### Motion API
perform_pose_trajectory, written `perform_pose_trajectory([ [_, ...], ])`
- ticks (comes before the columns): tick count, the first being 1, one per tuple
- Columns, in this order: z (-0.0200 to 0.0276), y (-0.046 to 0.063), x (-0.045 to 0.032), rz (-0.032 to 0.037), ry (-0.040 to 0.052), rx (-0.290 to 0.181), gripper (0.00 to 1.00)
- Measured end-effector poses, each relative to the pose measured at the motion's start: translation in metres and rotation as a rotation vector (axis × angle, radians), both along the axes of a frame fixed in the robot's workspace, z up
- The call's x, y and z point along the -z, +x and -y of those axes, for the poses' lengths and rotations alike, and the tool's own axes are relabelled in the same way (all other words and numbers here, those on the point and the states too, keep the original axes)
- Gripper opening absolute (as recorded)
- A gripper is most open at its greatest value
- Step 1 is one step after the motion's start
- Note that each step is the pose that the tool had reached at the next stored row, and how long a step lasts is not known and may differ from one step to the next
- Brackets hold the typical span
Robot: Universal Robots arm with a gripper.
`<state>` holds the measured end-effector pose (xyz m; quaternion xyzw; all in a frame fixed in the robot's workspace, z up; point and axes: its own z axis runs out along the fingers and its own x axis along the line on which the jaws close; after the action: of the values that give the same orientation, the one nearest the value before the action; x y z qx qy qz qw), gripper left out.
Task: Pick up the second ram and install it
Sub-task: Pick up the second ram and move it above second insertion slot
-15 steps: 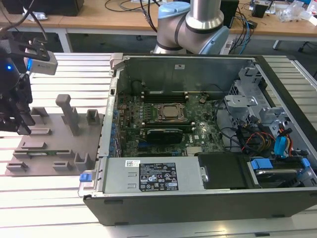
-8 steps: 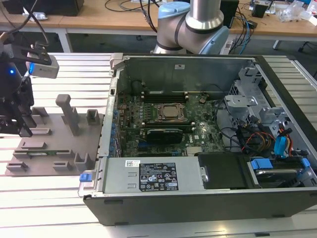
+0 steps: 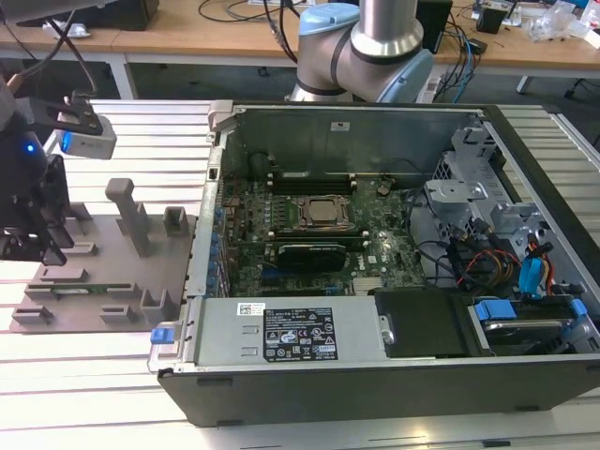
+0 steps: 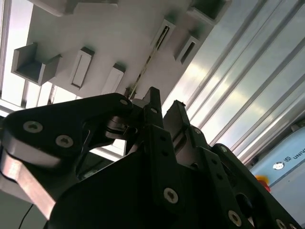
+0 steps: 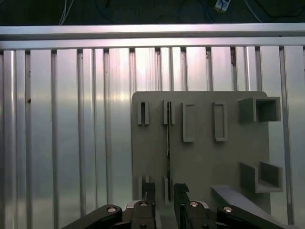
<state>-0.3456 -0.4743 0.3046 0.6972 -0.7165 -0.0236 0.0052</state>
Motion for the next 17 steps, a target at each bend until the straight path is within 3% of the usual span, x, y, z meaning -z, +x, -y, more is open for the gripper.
perform_pose_trajectory([
  [5, 0.0, 0.0, 0.012, 0.0, 0.0001, 0.0, 0.3],
  [17, 0.0, -0.001, 0.0274, 0.0, 0.0001, -0.01, 0.3],
])
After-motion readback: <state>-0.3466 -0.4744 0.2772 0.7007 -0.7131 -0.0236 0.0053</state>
